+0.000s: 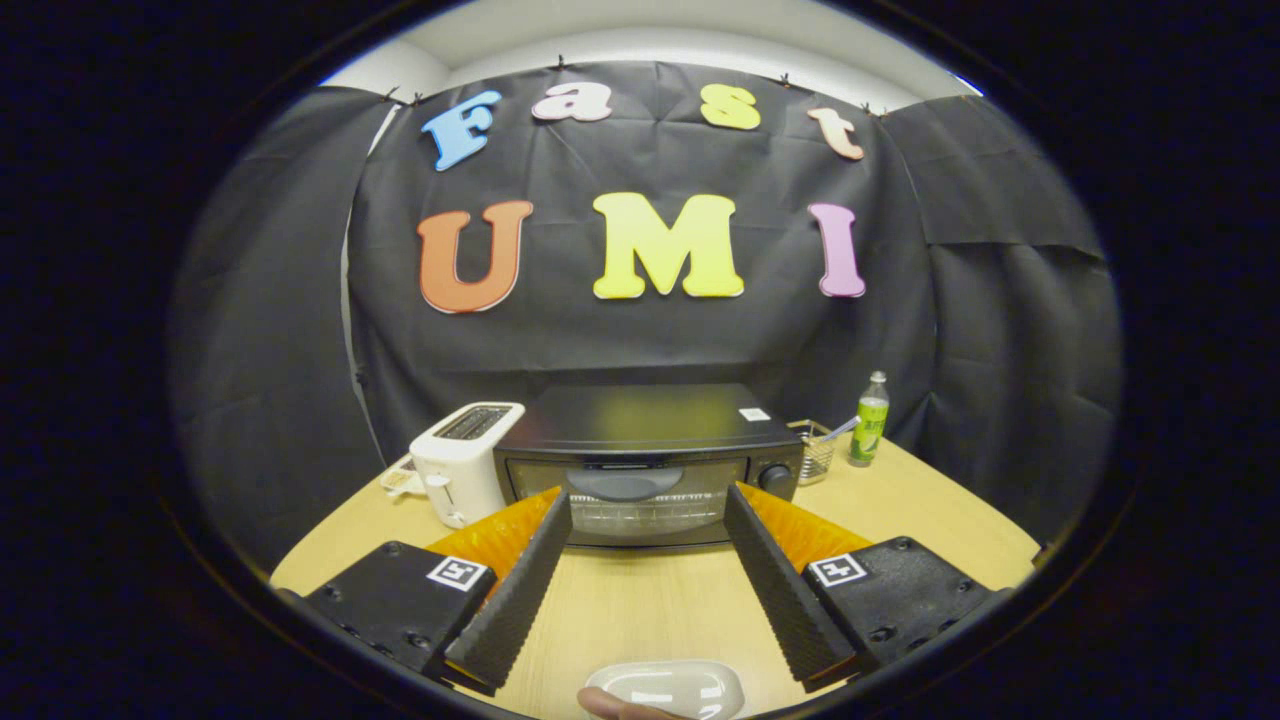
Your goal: Open the toaster oven, put the food inside, and close the toaster oven door.
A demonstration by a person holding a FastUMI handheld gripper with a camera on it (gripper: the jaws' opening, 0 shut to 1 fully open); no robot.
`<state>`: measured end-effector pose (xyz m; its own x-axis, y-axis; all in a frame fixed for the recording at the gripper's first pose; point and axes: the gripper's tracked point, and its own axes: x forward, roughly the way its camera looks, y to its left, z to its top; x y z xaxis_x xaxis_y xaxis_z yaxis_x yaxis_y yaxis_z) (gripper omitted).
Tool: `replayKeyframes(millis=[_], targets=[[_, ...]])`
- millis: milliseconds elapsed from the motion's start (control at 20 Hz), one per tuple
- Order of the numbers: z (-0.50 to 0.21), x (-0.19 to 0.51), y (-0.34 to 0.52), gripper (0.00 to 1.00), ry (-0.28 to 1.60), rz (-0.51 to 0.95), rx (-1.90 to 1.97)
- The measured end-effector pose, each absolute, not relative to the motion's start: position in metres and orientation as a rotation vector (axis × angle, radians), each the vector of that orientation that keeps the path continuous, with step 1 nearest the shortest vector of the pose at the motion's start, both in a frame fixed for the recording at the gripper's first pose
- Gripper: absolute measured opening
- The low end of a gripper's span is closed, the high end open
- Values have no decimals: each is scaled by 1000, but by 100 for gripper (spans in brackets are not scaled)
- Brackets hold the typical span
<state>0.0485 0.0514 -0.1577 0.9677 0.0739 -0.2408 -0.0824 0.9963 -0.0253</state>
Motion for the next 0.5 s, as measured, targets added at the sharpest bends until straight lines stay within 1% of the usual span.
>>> replayKeyframes(millis=[300,500], targets=[[-104,-9,50,100,167,93,-10],[-85,-40,31,100,126,105,61]])
